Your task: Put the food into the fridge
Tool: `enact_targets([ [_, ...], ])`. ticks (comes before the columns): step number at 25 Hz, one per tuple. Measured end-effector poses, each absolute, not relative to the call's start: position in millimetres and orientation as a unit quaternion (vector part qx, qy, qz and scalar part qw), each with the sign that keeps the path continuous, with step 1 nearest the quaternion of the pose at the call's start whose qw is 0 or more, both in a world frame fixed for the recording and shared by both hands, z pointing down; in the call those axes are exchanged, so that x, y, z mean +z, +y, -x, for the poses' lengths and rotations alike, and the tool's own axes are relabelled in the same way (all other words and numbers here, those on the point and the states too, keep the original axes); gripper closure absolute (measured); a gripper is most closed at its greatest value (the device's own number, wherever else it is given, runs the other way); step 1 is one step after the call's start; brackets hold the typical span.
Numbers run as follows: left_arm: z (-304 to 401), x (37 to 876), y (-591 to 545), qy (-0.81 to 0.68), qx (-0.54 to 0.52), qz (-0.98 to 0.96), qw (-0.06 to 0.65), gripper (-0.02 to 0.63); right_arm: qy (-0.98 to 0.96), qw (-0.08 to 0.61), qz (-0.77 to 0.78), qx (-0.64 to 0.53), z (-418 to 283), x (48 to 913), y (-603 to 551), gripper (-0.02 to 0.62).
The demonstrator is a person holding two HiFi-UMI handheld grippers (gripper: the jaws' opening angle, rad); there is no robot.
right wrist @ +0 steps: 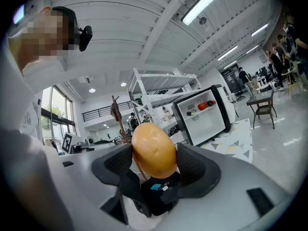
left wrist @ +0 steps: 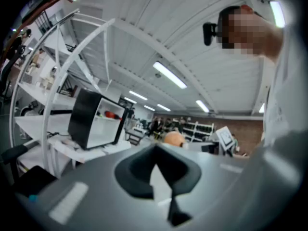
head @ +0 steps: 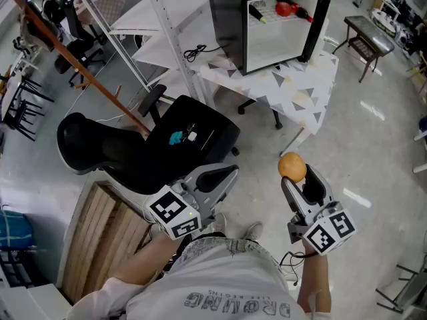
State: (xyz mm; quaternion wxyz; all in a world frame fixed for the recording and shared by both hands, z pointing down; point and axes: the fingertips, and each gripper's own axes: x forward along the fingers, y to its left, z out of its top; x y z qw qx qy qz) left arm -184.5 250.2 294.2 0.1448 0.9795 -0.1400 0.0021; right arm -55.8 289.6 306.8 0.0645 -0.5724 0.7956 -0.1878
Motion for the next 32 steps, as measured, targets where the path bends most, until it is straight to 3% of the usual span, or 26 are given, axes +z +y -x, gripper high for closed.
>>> enact_targets([
  [14, 173.2, 293.5, 266.3, -0.154, 0.009, -0.978, 0.138, 0.598, 0.792, 0.098, 0.572, -0.192, 36.8, 302.9, 302.1, 0.318],
  [32, 98.6, 305.5, 324.0, -0.177, 0.011, -0.975, 0.133, 0.598, 0.799, 0.104, 0.558, -0.201, -45.6, 314.7, 356.3, 0.318],
])
